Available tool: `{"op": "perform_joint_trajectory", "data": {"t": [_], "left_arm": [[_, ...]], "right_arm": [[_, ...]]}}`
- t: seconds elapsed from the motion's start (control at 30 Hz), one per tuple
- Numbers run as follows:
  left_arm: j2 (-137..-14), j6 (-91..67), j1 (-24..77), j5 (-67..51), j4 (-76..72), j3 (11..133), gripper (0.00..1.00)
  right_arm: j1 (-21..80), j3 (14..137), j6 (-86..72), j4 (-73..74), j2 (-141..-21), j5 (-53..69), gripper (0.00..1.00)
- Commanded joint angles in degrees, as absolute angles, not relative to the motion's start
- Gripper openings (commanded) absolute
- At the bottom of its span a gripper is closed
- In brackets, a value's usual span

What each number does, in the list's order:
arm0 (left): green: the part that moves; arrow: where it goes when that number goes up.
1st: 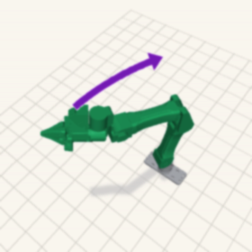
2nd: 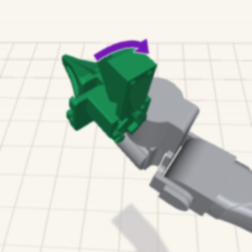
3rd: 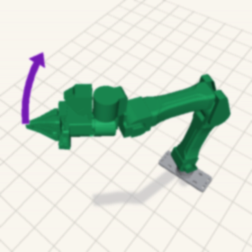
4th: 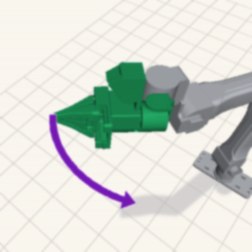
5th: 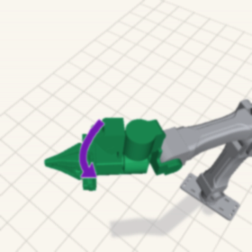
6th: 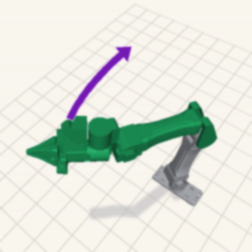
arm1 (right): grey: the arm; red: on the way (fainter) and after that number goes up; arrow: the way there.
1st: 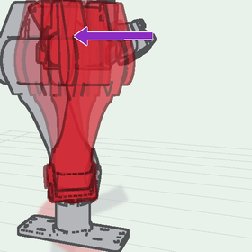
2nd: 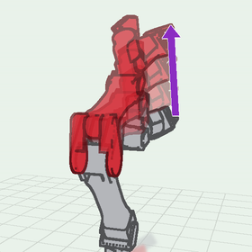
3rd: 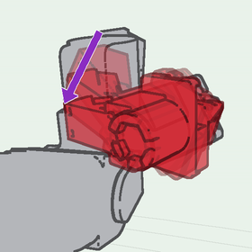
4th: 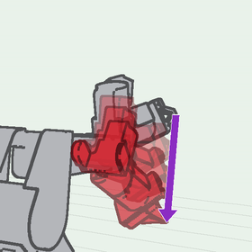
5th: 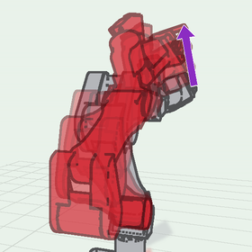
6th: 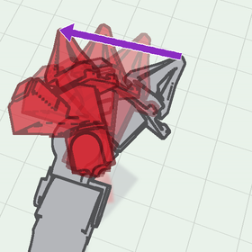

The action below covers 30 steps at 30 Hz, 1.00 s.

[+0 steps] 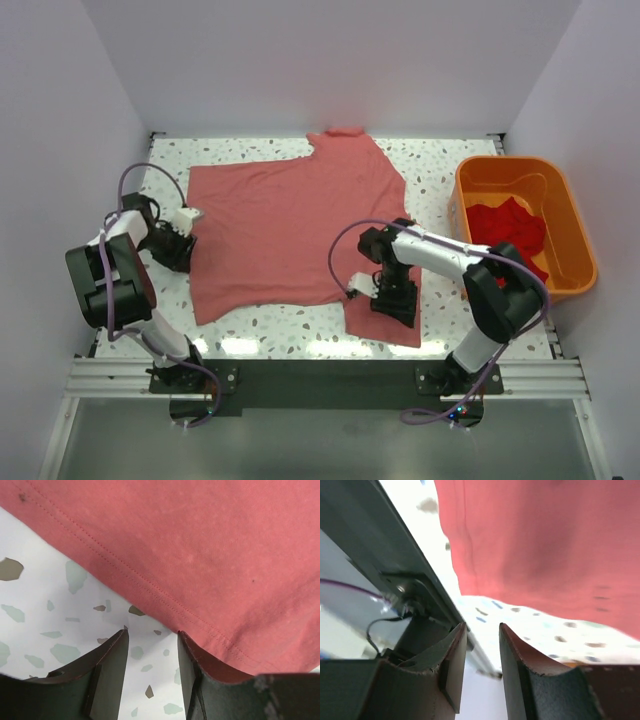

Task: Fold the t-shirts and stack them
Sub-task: Flatten the tshirt out

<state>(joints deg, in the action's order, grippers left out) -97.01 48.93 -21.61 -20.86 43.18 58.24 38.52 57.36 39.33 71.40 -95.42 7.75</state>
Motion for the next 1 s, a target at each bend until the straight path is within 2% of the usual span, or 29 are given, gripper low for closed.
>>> {"op": "perform_joint_trajectory", "data": {"t": [0.0, 0.17, 0.37, 0.47, 0.7, 0.83, 0.97], "left_arm": [[-92.56, 48.34, -21.18, -25.65, 43.23, 61.69, 0.49], [-91.85, 45.79, -17.50, -31.11, 46.49, 65.65, 0.49], [-86.41, 57.55, -10.03, -38.85, 62.66, 61.80, 0.44], [-83.95, 58.27, -5.12, -35.61, 60.83, 55.83, 0.40], [-81.39, 59.06, -1.15, -28.40, 54.50, 44.05, 0.38], [-80.68, 59.41, -0.44, -20.07, 50.11, 36.76, 0.38], [-77.89, 63.88, -0.44, -15.12, 51.49, 34.81, 0.36]], "right_arm": [[37.36, 68.70, 42.02, 76.73, -92.37, 16.43, 0.36], [30.16, 81.11, 36.65, 72.86, -101.74, 13.45, 0.33], [27.07, 82.53, 35.25, 71.02, -106.61, 8.79, 0.29], [26.81, 81.04, 33.58, 68.65, -108.54, 7.13, 0.27], [26.63, 77.70, 31.55, 63.56, -112.59, 5.45, 0.27], [26.72, 71.99, 31.99, 61.61, -112.24, 4.40, 0.29], [27.50, 66.81, 33.13, 61.00, -109.79, 3.96, 0.30]]}}
